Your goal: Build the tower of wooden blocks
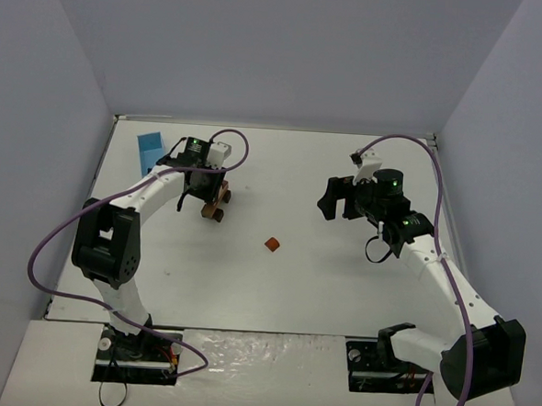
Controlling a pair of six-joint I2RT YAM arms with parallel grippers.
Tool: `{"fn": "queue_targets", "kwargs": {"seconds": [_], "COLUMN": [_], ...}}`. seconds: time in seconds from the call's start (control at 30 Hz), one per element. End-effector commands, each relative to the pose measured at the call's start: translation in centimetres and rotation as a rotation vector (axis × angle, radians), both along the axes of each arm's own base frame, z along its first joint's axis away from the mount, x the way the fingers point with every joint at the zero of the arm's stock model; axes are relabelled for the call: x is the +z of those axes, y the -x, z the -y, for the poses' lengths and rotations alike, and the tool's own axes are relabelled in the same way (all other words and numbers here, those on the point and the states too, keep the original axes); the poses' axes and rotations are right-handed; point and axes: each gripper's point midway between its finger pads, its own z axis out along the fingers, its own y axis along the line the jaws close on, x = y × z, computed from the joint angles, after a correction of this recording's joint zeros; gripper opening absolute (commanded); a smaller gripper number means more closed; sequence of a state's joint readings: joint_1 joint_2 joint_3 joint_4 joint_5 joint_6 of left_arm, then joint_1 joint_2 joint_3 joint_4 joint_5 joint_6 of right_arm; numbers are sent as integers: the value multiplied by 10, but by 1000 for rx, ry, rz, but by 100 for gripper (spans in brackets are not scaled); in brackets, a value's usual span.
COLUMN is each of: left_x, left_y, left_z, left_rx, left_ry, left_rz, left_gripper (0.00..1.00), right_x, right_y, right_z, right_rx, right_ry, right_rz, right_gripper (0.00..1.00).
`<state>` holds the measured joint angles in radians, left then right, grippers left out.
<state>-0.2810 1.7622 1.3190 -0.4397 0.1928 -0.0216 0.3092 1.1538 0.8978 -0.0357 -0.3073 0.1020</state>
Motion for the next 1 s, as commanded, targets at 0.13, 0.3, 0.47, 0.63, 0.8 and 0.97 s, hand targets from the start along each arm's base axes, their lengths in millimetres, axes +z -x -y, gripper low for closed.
{"fn": "queue_targets", "kwargs": {"seconds": [0.13, 0.3, 0.47, 0.63, 0.8, 0.97], "left_x": [29, 27, 29, 30, 30, 31], "left_y": [-22, -22, -24, -24, -23, -22], "left_z": [5, 5, 5, 4, 4, 4], "left_rx": [8, 8, 13, 15, 14, 15], "left_ry": [34, 32, 30, 30, 31, 29], "left_rz": [94, 89, 95, 96, 95, 95], "left_gripper": [27, 29, 33, 38, 41, 44], "right_x": [25, 25, 25, 25, 25, 26], "right_y": [-7, -7, -7, -7, -7, -6], "right_z": [-5, -5, -5, -6, -6, -6], "right_rx": [15, 15, 16, 19, 20, 20], "right_ry": [-22, -22, -24, -25, -26, -27], "right_rz": [81, 81, 80, 80, 79, 80], "right_gripper": [90, 90, 90, 90, 90, 90]}}
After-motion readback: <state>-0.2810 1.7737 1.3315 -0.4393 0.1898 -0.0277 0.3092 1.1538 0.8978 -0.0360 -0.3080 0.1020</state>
